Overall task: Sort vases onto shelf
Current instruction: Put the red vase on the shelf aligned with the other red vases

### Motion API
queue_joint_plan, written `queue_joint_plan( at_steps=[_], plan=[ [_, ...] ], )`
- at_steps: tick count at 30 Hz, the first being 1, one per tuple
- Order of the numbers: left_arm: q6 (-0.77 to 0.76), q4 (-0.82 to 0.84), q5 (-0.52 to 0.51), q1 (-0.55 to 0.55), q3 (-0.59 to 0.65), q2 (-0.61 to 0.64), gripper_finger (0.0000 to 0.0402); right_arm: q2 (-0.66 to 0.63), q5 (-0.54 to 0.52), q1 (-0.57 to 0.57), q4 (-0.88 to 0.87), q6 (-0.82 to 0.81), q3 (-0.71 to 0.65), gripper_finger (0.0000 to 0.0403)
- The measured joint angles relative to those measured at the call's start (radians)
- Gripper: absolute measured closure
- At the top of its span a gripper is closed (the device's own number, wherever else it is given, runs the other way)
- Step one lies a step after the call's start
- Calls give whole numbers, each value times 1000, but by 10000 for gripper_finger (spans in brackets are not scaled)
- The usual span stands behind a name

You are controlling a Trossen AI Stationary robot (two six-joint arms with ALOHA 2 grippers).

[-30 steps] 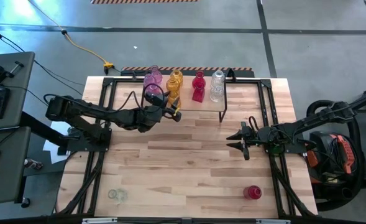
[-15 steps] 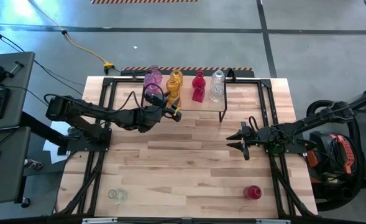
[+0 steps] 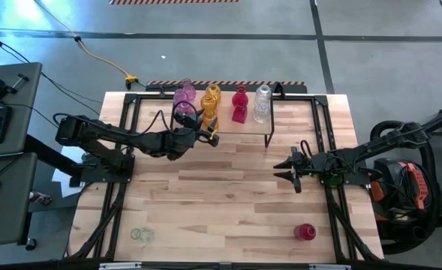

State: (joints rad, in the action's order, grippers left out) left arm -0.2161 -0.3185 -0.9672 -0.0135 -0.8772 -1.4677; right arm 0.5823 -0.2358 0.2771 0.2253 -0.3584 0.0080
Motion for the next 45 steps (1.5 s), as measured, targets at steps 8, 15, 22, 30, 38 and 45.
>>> queue_joint_plan(
  at_steps=[8, 15, 22, 30, 38, 45],
  plan=[
    [9, -15, 17, -3, -1, 15, 116, 0, 0, 0, 0, 0, 0, 272],
    [11, -28, 21, -23, -1, 25, 116, 0, 0, 0, 0, 0, 0, 272],
    [60, -34, 22, -72, -1, 60, 116, 0, 0, 0, -1, 0, 0, 272],
    [192, -28, -94, -156, -2, 135, 116, 0, 0, 0, -4, 0, 0, 272],
    [195, 119, -138, -214, -2, 226, 117, 0, 0, 0, -4, 0, 0, 272],
    [92, 460, -116, -379, -2, 411, 117, 0, 0, 0, -4, 0, 0, 272]
  ],
)
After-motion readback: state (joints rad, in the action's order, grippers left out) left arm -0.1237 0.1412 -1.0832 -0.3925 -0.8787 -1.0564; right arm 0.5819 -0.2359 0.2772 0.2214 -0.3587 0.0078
